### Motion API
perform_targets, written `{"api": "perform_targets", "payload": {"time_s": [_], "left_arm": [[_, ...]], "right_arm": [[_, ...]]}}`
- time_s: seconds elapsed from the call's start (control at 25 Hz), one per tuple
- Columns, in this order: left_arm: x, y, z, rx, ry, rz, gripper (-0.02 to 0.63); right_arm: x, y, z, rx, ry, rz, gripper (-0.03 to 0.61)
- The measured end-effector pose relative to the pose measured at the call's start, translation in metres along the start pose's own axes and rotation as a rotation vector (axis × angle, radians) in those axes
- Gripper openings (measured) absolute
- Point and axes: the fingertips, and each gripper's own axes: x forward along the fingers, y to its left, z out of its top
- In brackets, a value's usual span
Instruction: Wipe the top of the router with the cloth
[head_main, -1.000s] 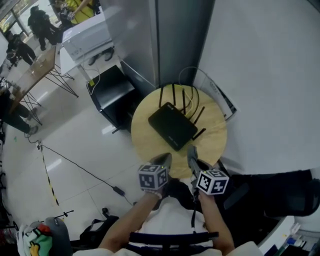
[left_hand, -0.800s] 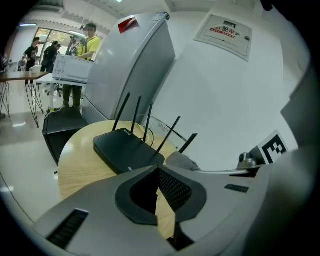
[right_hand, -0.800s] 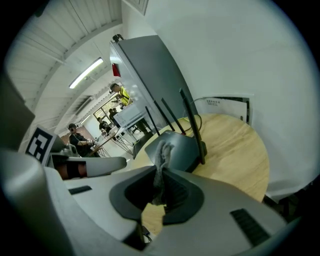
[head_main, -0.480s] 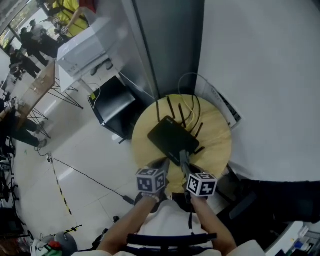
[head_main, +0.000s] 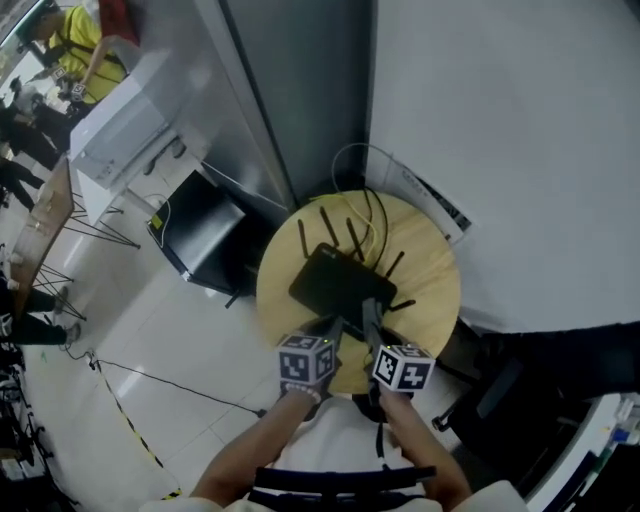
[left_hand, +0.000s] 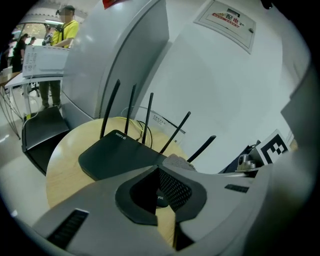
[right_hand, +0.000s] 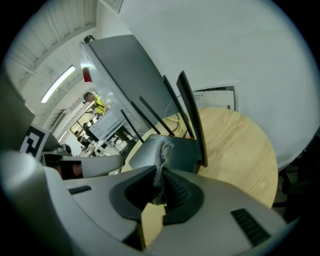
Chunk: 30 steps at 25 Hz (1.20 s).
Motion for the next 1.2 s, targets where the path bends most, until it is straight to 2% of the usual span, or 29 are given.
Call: {"api": "perform_targets", "payload": {"time_s": [0.2, 0.44, 0.72, 0.96, 1.2], "left_arm": [[0.006, 0.01, 0.016, 0.057, 0.048, -0.089, -0.002], [0.013, 0.007, 0.031, 0.114, 0.079, -0.188, -0.002], [0.009, 0.024, 0.036, 0.121, 0.095, -0.212, -0.002], [0.001, 0.044, 0.038, 0.101, 0.094, -0.193, -0.002], [-0.004, 0.061, 0.039, 0.057, 0.078, -0.153, -0.002]], "right_arm": [[0.002, -0.01, 0.005, 0.097, -0.048, -0.151, 0.04], [0.01, -0.043, 0.016, 0.219, -0.108, -0.377, 0.041], [0.025, -0.061, 0.024, 0.334, -0.157, -0.529, 0.043], [0.039, -0.07, 0.029, 0.371, -0.157, -0.593, 0.043], [0.053, -0.067, 0.033, 0.349, -0.126, -0.567, 0.043]]}}
